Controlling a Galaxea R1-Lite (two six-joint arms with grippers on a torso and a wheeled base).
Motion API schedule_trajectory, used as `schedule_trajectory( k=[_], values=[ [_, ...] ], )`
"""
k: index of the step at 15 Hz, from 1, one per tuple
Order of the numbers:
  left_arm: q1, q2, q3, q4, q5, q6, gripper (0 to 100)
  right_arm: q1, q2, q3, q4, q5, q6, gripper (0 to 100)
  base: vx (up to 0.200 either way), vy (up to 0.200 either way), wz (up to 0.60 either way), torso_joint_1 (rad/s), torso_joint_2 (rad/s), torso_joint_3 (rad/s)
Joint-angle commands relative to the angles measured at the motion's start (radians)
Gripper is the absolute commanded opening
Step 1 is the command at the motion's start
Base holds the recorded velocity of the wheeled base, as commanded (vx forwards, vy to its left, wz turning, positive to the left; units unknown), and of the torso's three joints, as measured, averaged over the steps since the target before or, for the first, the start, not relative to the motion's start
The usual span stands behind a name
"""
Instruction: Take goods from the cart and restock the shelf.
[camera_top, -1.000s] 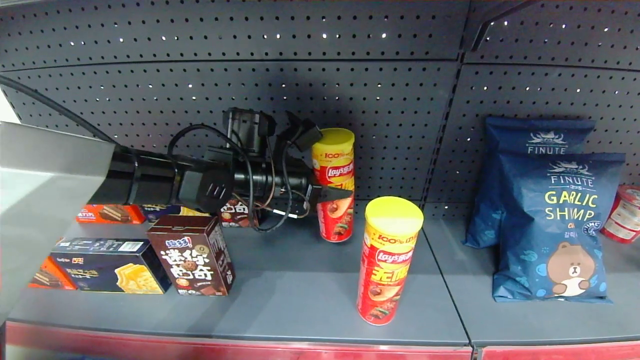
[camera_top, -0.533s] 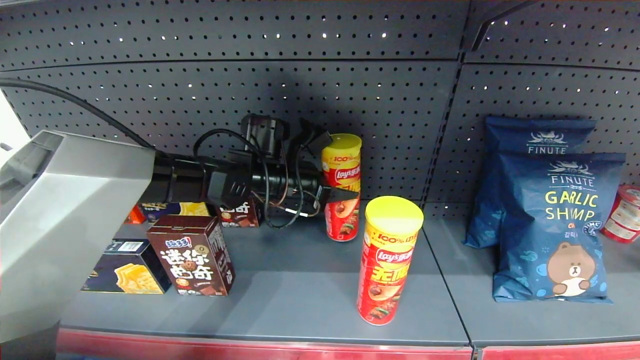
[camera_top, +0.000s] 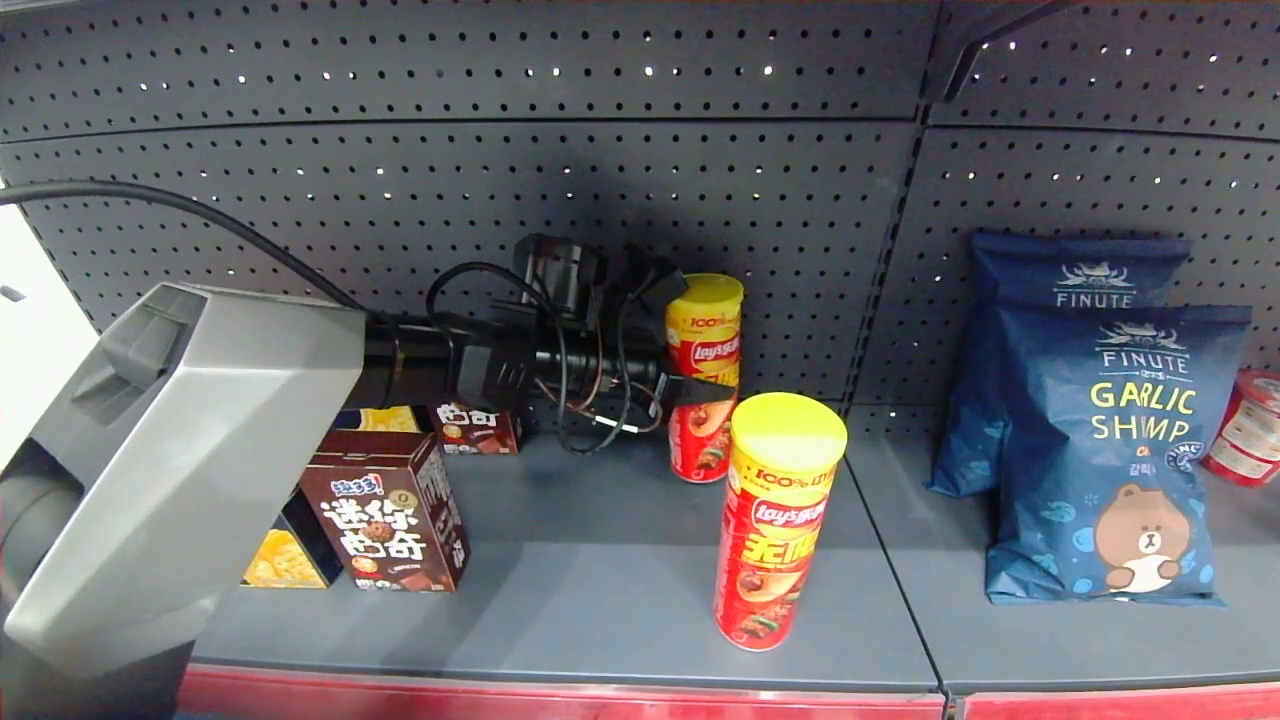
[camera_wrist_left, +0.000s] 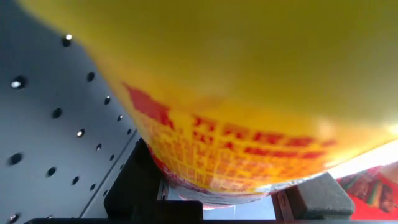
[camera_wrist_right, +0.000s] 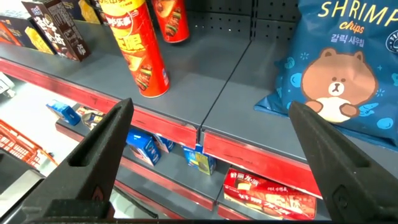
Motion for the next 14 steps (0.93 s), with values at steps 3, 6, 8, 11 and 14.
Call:
schedule_trajectory(
  k=[3,6,8,11,14],
  values=[
    [-0.002,0.013,-0.009,-0.001,0.001,0.000,0,0.000,0.002,0.002,0.000,0.001,0.000,100,0.000,0.000,0.00,0.000,0.00,0.000],
    [-0.002,0.023,-0.007,-0.001,0.001,0.041,0,0.000,0.002,0.003,0.000,0.001,0.000,100,0.000,0.000,0.00,0.000,0.00,0.000],
    [-0.003,0.031,-0.009,-0.001,0.001,0.047,0,0.000,0.002,0.003,0.000,0.001,0.000,100,0.000,0.000,0.00,0.000,0.00,0.000],
    [-0.008,0.034,-0.009,-0.001,0.001,0.047,100,0.000,0.002,0.000,0.001,-0.001,0.000,100,0.000,0.000,0.00,0.000,0.00,0.000],
    [-0.008,0.033,-0.013,-0.001,0.001,0.046,100,0.000,0.002,0.006,0.001,-0.001,0.000,100,0.000,0.000,0.00,0.000,0.00,0.000]
  ],
)
